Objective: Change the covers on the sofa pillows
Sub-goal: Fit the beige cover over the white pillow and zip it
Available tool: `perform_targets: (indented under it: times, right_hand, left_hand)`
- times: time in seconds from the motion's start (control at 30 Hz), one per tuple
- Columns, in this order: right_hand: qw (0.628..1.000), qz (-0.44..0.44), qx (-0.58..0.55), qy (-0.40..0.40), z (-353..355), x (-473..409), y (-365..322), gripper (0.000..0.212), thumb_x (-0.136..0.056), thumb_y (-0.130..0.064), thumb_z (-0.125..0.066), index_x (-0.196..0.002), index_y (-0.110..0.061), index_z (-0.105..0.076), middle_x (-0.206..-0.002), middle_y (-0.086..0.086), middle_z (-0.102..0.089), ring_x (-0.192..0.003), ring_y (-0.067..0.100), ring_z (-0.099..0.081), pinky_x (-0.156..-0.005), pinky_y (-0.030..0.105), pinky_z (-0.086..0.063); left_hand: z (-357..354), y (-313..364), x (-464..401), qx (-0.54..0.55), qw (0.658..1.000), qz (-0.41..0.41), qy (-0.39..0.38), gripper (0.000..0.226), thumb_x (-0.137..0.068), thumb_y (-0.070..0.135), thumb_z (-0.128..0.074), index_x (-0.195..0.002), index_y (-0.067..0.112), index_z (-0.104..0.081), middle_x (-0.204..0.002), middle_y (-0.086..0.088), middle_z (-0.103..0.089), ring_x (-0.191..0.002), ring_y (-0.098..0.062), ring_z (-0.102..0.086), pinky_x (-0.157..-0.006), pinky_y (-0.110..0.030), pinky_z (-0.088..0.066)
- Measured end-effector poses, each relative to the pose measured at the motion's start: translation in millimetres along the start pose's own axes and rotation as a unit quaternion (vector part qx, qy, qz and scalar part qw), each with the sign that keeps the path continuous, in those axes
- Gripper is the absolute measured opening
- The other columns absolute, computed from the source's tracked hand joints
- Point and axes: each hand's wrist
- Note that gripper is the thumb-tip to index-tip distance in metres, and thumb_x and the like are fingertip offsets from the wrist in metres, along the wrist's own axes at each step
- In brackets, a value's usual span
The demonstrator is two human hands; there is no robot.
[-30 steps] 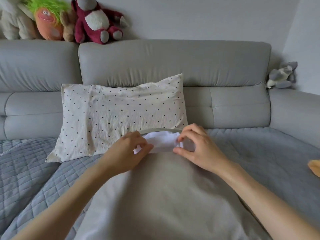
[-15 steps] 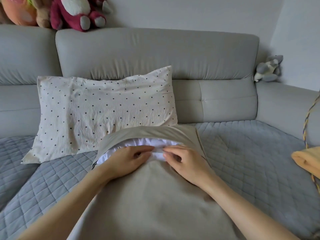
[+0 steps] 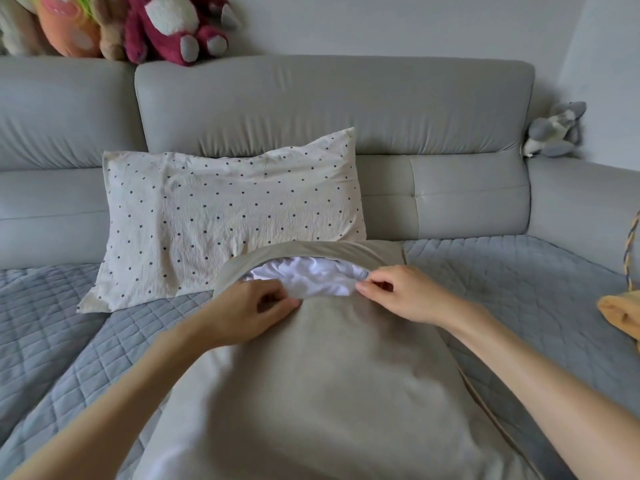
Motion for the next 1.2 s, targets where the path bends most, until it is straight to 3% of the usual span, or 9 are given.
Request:
perform_targets:
  times: [0.1,0.17,0.3,0.43,0.57,0.67,0.8,1.03,1.2]
  right_hand:
    - [0.999,-0.015,-0.034,0.025,12.8,-1.5,-2.5,0.041,-0.095,-0.041,-0.045,-0.059,-0.026,-0.059,-0.061,-0.001,-0.061,-0.05,0.003,-0.045,-0.057,0.023,-0.033]
    - [0.999,-0.023,-0.032,-0.008,18.0,-4.7,-1.9,0.039,-0.094,-0.043,-0.045,-0.064,-0.025,-0.063,-0.071,0.002,-0.066,-0.057,0.003,-0.048,-0.062,0.026,-0.036]
    - [0.987,-0.032,-0.079,-0.136,27.9,-8.1,-4.9,0.023,-0.089,-0.039,-0.058,-0.071,-0.025,-0.063,-0.065,-0.013,-0.053,-0.063,0.002,-0.046,-0.066,0.022,-0.035]
    - [0.967,-0.009,-0.154,-0.204,33.1,-8.1,-9.1,0.006,-0.084,-0.027,-0.067,-0.082,-0.031,-0.07,-0.082,-0.018,-0.063,-0.076,-0.01,-0.054,-0.075,0.007,-0.038]
    - [0.989,0.016,-0.145,-0.007,22.0,-16.4,-4.6,0.015,-0.082,-0.023,-0.07,-0.072,-0.033,-0.067,-0.094,-0.014,-0.054,-0.089,0.0,-0.052,-0.086,0.016,-0.036]
    - [0.987,0.042,-0.129,0.09,6.5,-20.0,-6.3,0.021,-0.088,-0.018,-0.062,-0.071,-0.03,-0.06,-0.098,-0.013,-0.057,-0.088,0.005,-0.055,-0.079,0.013,-0.038]
    - [0.992,0.028,-0.06,0.112,-10.3,-33.1,-5.9,0.013,-0.097,-0.019,-0.047,-0.085,-0.017,-0.052,-0.085,-0.003,-0.059,-0.079,0.012,-0.051,-0.065,0.02,-0.03]
    - [0.99,-0.091,0.015,0.108,-69.1,-42.1,24.6,0.016,-0.095,-0.023,-0.046,-0.093,-0.012,-0.058,-0.095,0.009,-0.067,-0.093,0.03,-0.06,-0.076,0.035,-0.045]
    - [0.94,0.043,0.05,0.335,-59.5,-21.1,12.5,0.029,-0.088,-0.028,-0.044,-0.076,-0.008,-0.061,-0.065,0.005,-0.065,-0.059,0.025,-0.061,-0.055,0.033,-0.043]
  left_hand:
    - [16.5,7.3,-5.6,-0.005,0.999,0.03,-0.015,0.026,-0.089,0.043,-0.048,-0.071,0.025,-0.053,-0.063,0.007,-0.053,-0.058,-0.007,-0.047,-0.057,-0.016,-0.036]
    - [26.4,5.0,-10.2,-0.008,0.998,0.053,-0.022,0.028,-0.095,0.019,-0.044,-0.071,0.028,-0.055,-0.06,0.01,-0.054,-0.057,-0.001,-0.048,-0.055,-0.012,-0.037]
    - [35.2,-8.1,-14.1,-0.01,0.988,0.063,-0.142,0.023,-0.093,0.029,-0.053,-0.078,0.015,-0.063,-0.067,0.008,-0.055,-0.06,-0.003,-0.043,-0.06,-0.016,-0.035]
    - [40.9,-8.4,-15.2,0.055,0.967,0.061,-0.241,0.016,-0.085,0.03,-0.066,-0.07,0.036,-0.063,-0.062,0.025,-0.053,-0.061,0.002,-0.046,-0.061,-0.011,-0.036]
    - [34.4,-14.7,-20.7,0.088,0.994,0.004,-0.063,0.005,-0.073,0.046,-0.067,-0.07,0.047,-0.063,-0.08,0.019,-0.059,-0.075,-0.001,-0.055,-0.07,-0.009,-0.039]
    - [24.0,-16.0,-25.0,0.115,0.992,0.011,0.052,0.008,-0.069,0.052,-0.059,-0.071,0.046,-0.063,-0.087,0.015,-0.062,-0.084,-0.003,-0.059,-0.077,-0.012,-0.042]
    - [4.6,-18.5,-34.5,-0.02,0.993,0.074,0.088,0.014,-0.093,0.026,-0.053,-0.08,0.03,-0.051,-0.075,0.011,-0.058,-0.074,-0.02,-0.056,-0.065,-0.028,-0.033]
    - [-51.5,-33.3,-31.6,-0.142,0.974,0.161,0.071,0.028,-0.097,0.038,-0.038,-0.105,0.015,-0.053,-0.099,-0.013,-0.068,-0.098,-0.036,-0.058,-0.064,-0.034,-0.026]
    - [-34.6,-15.0,-15.4,-0.201,0.957,0.03,0.206,0.029,-0.086,0.034,-0.04,-0.078,0.015,-0.059,-0.074,-0.005,-0.065,-0.067,-0.03,-0.061,-0.05,-0.029,-0.041]
Point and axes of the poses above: each hand's wrist, its own x-axis away from the middle knuckle, its own z-axis out of the back of the hand, y = z × x
